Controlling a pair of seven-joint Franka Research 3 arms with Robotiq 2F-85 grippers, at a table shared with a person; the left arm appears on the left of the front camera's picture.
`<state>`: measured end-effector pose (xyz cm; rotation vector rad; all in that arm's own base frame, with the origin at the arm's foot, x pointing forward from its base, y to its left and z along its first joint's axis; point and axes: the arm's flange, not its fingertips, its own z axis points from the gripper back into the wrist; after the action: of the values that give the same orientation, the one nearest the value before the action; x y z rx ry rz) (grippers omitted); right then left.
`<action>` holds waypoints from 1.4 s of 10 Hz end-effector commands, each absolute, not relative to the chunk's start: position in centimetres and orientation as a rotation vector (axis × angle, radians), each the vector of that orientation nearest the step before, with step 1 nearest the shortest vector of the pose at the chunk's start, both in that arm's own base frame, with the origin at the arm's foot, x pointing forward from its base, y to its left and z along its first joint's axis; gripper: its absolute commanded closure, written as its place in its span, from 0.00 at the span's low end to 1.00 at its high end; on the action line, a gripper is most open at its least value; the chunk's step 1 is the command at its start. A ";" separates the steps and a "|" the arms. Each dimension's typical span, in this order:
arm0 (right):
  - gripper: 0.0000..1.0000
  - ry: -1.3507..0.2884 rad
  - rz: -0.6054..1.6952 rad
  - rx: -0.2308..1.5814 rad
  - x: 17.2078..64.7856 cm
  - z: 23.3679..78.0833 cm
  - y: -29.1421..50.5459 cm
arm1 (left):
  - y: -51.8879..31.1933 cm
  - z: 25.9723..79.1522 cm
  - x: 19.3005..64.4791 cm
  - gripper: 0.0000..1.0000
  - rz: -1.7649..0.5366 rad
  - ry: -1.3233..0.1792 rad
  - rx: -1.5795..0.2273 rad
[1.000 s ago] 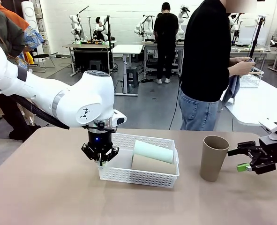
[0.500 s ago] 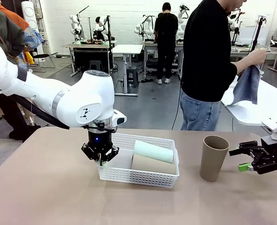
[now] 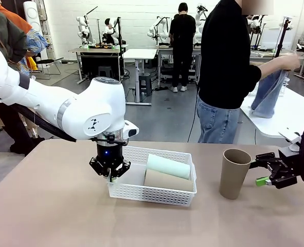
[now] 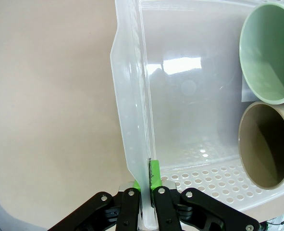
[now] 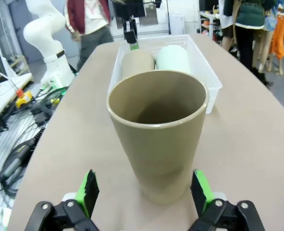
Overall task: Clean and organize the cups into the basket.
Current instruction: Pick up the Reusable plastic cup from the right side of the table and stack it inside the Organizing basket in the center of the table.
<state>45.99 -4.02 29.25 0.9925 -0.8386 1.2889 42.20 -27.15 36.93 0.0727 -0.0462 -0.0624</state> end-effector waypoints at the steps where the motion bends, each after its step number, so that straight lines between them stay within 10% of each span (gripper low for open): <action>1: 0.00 -0.854 1.328 1.000 46.8 28.9 -3.8 | -27.2 37.0 42.0 1.00 -0.063 -0.049 0.077; 14: 0.00 -0.755 1.330 1.086 50.2 24.8 3.5 | -27.2 37.0 42.0 1.00 -0.063 -0.049 0.077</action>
<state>49.40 2.55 24.72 1.0699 -0.7381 1.3647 42.20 -27.15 36.93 0.0727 -0.0462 -0.0624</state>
